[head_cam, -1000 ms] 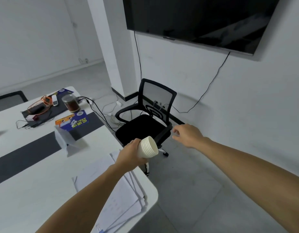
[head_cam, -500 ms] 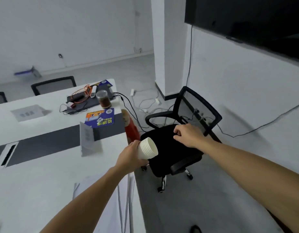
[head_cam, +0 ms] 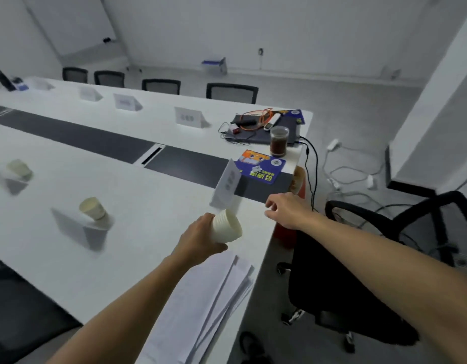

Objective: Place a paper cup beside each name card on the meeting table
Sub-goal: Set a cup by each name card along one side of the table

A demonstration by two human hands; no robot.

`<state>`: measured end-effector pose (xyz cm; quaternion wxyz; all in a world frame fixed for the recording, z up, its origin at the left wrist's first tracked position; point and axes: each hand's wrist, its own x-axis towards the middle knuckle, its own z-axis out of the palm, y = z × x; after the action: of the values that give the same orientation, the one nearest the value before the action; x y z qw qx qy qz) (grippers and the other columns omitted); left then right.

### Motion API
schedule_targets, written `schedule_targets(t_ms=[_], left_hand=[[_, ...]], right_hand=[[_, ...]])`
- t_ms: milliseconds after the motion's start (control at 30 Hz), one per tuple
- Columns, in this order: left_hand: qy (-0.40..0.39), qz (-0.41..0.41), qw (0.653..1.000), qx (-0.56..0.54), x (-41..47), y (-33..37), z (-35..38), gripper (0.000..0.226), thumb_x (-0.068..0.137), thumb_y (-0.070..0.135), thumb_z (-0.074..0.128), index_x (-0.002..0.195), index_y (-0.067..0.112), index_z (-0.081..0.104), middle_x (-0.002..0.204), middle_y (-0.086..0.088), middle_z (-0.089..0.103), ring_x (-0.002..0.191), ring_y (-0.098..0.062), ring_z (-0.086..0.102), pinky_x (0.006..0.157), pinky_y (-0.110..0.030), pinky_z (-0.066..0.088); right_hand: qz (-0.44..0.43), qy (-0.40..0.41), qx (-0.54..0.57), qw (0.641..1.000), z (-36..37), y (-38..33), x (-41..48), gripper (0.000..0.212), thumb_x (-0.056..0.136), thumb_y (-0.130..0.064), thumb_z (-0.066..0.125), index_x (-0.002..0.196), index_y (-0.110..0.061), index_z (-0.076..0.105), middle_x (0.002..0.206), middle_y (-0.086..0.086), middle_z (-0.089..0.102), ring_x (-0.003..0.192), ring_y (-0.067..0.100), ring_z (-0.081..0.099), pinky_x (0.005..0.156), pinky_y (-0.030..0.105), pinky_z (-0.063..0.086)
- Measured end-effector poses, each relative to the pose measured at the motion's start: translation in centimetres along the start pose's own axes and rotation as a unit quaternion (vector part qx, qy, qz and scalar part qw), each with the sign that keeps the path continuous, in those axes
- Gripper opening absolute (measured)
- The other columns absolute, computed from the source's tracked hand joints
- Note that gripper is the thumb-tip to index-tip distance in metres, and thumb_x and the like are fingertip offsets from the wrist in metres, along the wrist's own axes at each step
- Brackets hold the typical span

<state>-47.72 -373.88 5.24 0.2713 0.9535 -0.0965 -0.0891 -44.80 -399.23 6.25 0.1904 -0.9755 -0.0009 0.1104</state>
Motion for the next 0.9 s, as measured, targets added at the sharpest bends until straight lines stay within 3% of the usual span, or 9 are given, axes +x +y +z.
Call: schedule_targets(t_ms=[367, 567, 900], left_hand=[[0.080, -0.088, 0.992, -0.039, 7.5, -4.7, -4.6, 0.067, 0.065, 0.030, 0.087, 0.121, 0.024, 0.051, 0.115, 0.003, 0.062, 0.095, -0.020, 0.057, 0.078, -0.033, 0.050], [0.105, -0.130, 0.984, -0.063, 9.4, -6.5, -5.7, 0.069, 0.064, 0.029, 0.087, 0.123, 0.023, 0.052, 0.114, 0.003, 0.061, 0.097, -0.022, 0.058, 0.081, -0.037, 0.052], [0.128, -0.226, 0.963, -0.075, 9.2, -9.6, -7.9, 0.067, 0.063, 0.029, 0.087, 0.119, 0.022, 0.051, 0.107, 0.002, 0.060, 0.094, -0.021, 0.058, 0.079, -0.040, 0.056]], right_hand=[[-0.129, -0.037, 0.060, 0.989, -1.8, -8.4, 14.8, 0.024, 0.089, -0.039, 0.067, 0.104, -0.020, 0.069, 0.101, -0.001, 0.072, 0.089, 0.015, 0.067, 0.079, 0.036, 0.059], [-0.169, -0.134, 0.130, 0.968, -0.9, -12.8, 19.4, 0.023, 0.080, -0.033, 0.080, 0.092, -0.015, 0.072, 0.081, 0.000, 0.073, 0.070, 0.011, 0.070, 0.060, 0.025, 0.057], [-0.243, -0.277, 0.188, 0.910, 2.6, -20.3, 24.2, 0.012, 0.079, -0.011, 0.079, 0.085, -0.005, 0.072, 0.075, 0.002, 0.070, 0.061, 0.011, 0.064, 0.054, 0.022, 0.052]])
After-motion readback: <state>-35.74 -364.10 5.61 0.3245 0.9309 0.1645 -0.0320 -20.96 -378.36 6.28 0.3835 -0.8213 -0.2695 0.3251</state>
